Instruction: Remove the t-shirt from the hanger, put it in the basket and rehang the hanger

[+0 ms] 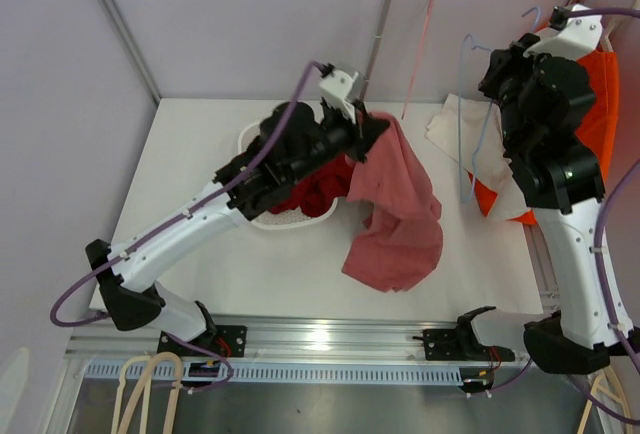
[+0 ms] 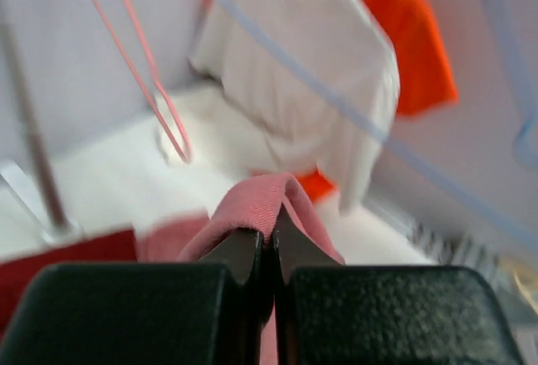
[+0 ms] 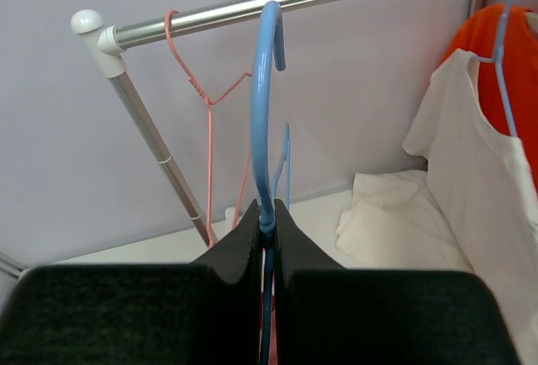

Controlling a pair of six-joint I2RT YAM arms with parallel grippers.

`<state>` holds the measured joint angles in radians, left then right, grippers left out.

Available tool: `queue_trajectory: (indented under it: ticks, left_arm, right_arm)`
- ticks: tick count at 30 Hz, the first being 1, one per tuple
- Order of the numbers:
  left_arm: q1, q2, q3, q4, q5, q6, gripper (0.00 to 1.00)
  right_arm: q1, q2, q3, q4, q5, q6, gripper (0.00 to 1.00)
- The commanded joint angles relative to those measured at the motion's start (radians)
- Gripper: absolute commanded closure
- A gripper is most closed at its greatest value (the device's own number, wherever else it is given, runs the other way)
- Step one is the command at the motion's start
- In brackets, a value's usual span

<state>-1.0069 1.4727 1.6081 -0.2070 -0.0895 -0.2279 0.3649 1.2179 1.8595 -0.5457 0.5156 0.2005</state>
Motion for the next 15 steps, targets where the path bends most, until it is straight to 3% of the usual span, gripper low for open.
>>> queue_trajectory:
  ticks: [1,5,9,15]
  left_arm:
    - [0.057,-0.031,0.119,0.11,-0.026,0.108,0.99]
    - [0.157,0.024,0.18,0.309,-0.062,0.199,0.99]
    - [0.263,0.153,0.38,0.261,-0.072,0.214,0.99]
    - [0.352,0.181,0.567,0.25,-0.079,0.327,0.99]
  right_arm:
    - [-0.026,0.034,0.03,0.141,-0.078,-0.056,1.0]
    - [-0.056,0.078,0.03,0.19,-0.138,-0.052,1.0]
    - [-0.104,0.129,0.038,0.239,-0.224,-0.065,1.0]
    - [-0.167,0.224,0.099,0.27,-0.284,-0.078,1.0]
